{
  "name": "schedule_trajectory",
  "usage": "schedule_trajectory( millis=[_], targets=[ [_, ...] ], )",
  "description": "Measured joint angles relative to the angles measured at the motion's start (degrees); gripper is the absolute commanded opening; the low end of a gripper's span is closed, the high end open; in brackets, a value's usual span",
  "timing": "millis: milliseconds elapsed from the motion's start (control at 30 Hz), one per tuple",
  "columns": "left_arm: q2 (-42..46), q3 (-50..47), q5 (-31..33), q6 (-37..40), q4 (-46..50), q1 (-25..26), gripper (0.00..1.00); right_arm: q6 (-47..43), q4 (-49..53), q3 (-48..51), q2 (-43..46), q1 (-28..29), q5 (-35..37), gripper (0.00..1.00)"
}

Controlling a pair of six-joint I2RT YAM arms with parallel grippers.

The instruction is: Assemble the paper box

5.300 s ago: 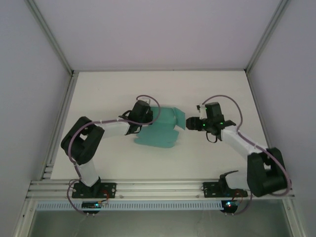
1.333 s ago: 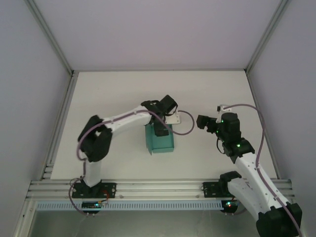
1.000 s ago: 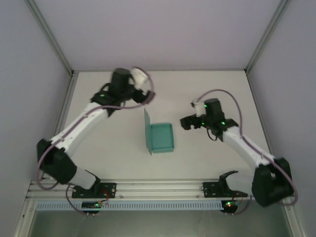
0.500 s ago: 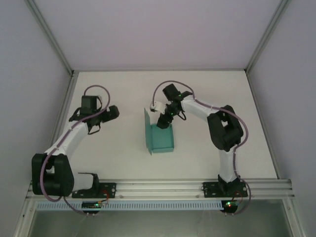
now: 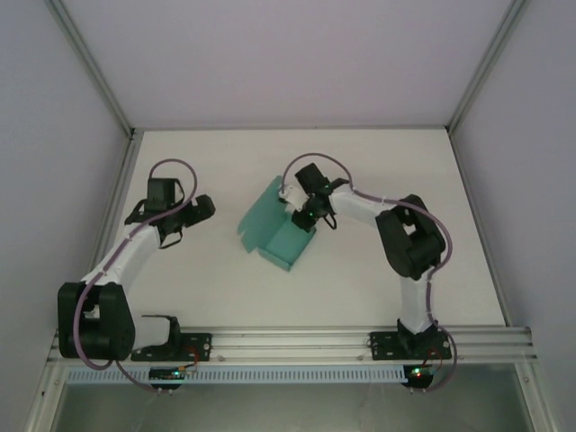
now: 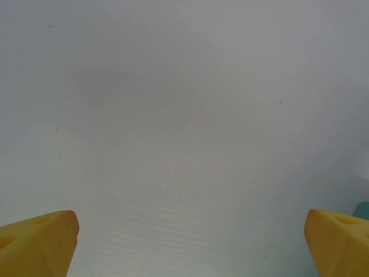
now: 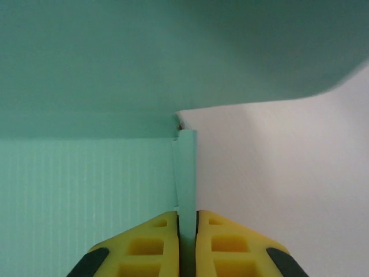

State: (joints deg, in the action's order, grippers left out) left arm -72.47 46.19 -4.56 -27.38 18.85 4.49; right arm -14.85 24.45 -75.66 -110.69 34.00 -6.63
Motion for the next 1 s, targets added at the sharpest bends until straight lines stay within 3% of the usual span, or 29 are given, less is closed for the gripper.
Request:
schedule_trajectory(
  millis=[200, 333, 367, 467, 533, 633, 667, 833, 1000],
  targets=[
    [0.92, -0.35, 0.9, -1.2, -3.19, 0.0, 1.0, 32.24, 3.28, 6.54, 7.91, 1.07, 18.23, 0.13],
    [0.76, -0.61, -1.84, 0.35, -6.27, 1.25, 1.0, 47.01, 6.01, 9.81, 8.0, 4.5, 22.14, 0.15],
    [0.59, -0.63, -2.82, 1.49, -7.26, 2.29, 1.0, 49.24, 6.38, 10.43, 8.0, 5.27, 22.56, 0.19],
    [-0.74, -0.61, -7.32, 6.4, -10.4, 5.97, 1.0, 53.02, 7.04, 10.6, 8.07, 6.25, 23.76, 0.45],
    [-2.14, -0.52, -11.08, 10.01, -11.96, 7.93, 1.0, 53.18, 7.39, 10.62, 8.55, 6.21, 24.65, 0.6],
    [-5.6, 1.29, -16.83, 15.52, -11.93, 9.99, 1.0, 50.88, 8.28, 10.62, 11.23, 6.12, 25.46, 0.92],
    [-6.91, 2.54, -18.93, 17.77, -11.61, 10.58, 1.0, 49.24, 8.74, 10.62, 12.9, 6.12, 25.57, 0.99],
    [-10.16, 9.88, -24.44, 28.09, -8.83, 14.71, 1.0, 34.75, 8.44, 10.64, 22.56, 4.55, 24.13, 0.99],
    [-14.23, 18.14, -27.02, 37.73, -3.39, 19.69, 1.0, 12.26, 4.11, 10.58, 29.33, -3.45, 12.92, 0.99]
  ],
)
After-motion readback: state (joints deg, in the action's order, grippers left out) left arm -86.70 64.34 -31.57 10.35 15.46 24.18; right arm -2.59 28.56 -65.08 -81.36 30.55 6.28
